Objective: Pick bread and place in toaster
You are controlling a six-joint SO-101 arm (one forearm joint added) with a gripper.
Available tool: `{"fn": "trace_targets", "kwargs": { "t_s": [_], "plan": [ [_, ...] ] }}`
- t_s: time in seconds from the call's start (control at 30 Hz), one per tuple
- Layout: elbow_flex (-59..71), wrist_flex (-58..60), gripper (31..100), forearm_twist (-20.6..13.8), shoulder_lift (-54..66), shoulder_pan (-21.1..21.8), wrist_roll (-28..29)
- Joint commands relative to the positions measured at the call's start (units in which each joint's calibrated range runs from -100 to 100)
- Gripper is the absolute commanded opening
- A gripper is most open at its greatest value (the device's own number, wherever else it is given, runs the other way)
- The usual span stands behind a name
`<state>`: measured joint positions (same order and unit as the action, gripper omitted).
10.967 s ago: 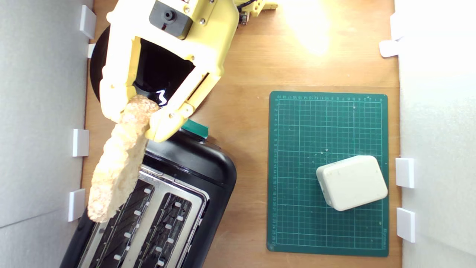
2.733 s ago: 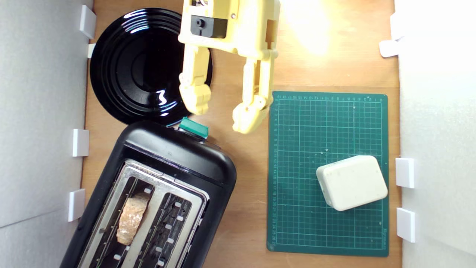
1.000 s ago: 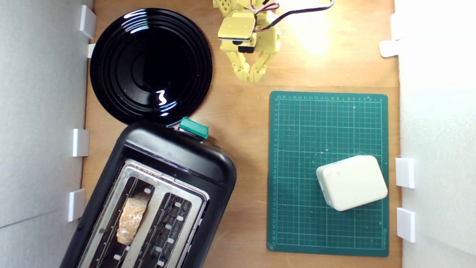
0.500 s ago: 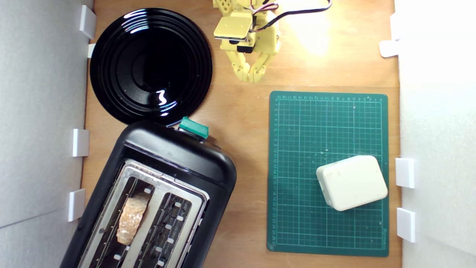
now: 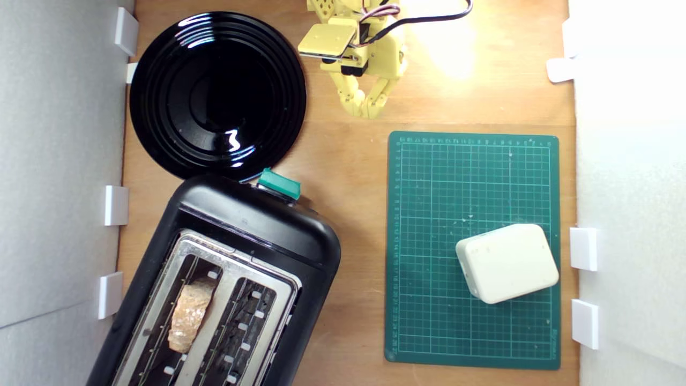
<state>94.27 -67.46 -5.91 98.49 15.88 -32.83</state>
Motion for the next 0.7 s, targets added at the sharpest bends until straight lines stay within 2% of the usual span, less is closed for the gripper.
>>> {"fn": "trace_targets", "kwargs": {
  "t_s": [0.0,0.23,0.67],
  "plan": [
    [0.1,-0.46,48.6,0.29,0.43,1.52,0.16],
    [0.01,-0.55,48.6,-0.53,0.43,1.52,-0.2],
    [0.01,-0.63,48.6,0.11,0.35,1.04,0.16]
  ]
}}
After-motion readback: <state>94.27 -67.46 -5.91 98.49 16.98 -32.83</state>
